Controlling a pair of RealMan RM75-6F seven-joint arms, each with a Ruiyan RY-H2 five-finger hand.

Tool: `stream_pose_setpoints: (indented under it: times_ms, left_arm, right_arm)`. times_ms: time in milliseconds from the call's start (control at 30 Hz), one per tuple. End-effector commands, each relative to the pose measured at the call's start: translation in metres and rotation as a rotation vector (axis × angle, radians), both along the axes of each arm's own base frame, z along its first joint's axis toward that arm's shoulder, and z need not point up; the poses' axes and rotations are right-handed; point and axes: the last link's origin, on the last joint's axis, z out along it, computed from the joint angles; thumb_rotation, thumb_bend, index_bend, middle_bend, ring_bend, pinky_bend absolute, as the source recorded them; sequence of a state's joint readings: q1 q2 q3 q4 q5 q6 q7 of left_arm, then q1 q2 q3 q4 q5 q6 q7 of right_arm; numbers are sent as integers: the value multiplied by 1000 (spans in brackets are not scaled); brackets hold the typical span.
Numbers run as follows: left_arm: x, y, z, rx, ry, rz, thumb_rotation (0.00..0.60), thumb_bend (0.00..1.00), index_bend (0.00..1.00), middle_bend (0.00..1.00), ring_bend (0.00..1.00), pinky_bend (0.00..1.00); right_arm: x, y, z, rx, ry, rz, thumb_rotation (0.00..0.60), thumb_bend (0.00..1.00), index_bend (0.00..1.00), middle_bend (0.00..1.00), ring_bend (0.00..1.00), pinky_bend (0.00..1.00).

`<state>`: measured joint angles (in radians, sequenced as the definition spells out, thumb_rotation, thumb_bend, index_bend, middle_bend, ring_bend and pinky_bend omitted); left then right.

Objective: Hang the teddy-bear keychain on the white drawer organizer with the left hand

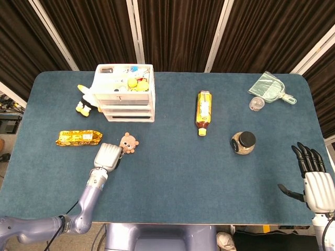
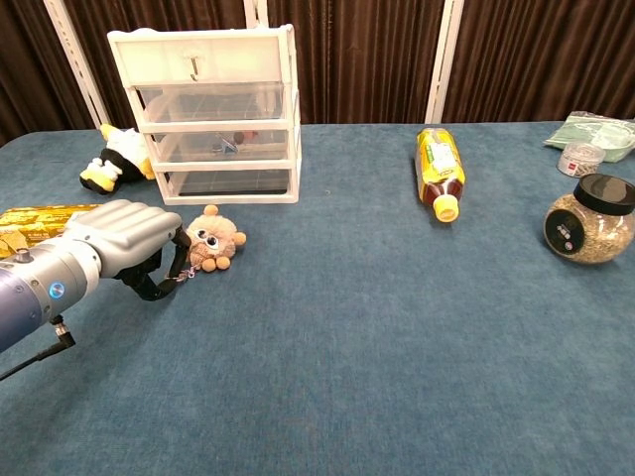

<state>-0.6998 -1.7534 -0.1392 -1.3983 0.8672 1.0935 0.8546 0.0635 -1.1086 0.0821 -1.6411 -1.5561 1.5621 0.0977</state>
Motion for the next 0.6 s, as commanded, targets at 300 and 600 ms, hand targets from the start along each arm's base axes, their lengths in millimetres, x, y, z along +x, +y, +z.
stream_pose_setpoints:
  times_ms: [300,600]
  left_arm:
    - [32,8,32,47,-17,-145,600,454,572,1000,931,799]
    - [57,17,67,96,29,-298,600,454,577,1000,930,799]
  right_arm:
    - [0,0,-1,1,2,0,600,11,0,0,0,0]
    - [0,1,-1,-2,3,1,600,12,0,0,0,0]
